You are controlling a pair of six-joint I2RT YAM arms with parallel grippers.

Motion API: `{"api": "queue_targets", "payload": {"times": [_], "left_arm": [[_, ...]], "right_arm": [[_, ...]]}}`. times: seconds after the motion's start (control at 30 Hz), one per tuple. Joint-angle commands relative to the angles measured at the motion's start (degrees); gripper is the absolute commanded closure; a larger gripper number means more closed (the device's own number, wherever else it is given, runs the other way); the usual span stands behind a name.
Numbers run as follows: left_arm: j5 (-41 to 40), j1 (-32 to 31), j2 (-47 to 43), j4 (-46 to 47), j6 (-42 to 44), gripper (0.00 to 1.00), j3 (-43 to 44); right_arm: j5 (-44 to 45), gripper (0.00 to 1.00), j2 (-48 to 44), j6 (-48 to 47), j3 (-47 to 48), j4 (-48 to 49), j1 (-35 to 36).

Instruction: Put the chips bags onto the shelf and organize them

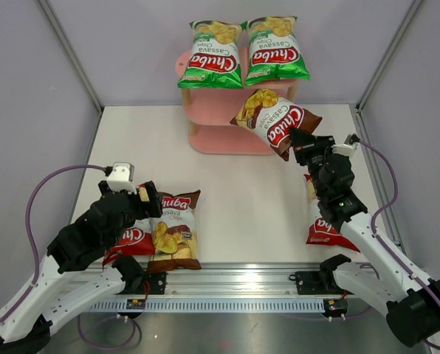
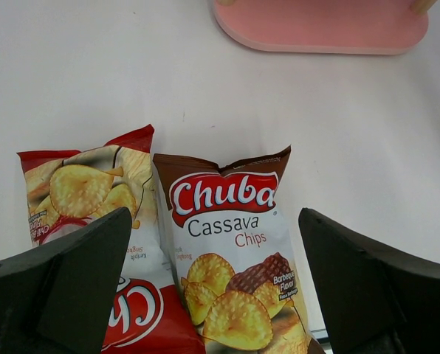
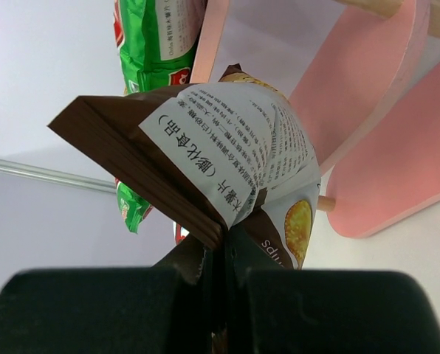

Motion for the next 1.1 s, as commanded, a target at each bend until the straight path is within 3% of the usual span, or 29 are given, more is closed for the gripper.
{"api": "queue_targets", "payload": {"times": [0.0,0.5,0.83,1.07], "left_arm": [[0.8,0.3,-0.3,2.3,0.7,0.01,0.0],[1.2,0.3,-1.9,2.4,0.4,0.01,-0.1],[1.5,0.3,-2.4,2.5,0.6,0.01,-0.1],[1.9,0.3,-4.4,3.0,0.5,0.01,-0.5]], "right_arm": [[3.1,1.0,1.4,3.1,0.2,10.5,-0.5],[13.1,1.0,14.6,8.1,-0.5,23.1,0.7],[35.0,1.0,24.5,10.4,3.8,27.4,11.0],[45.2,1.0,33.0,15.4,9.0,25.8,14.0]]}}
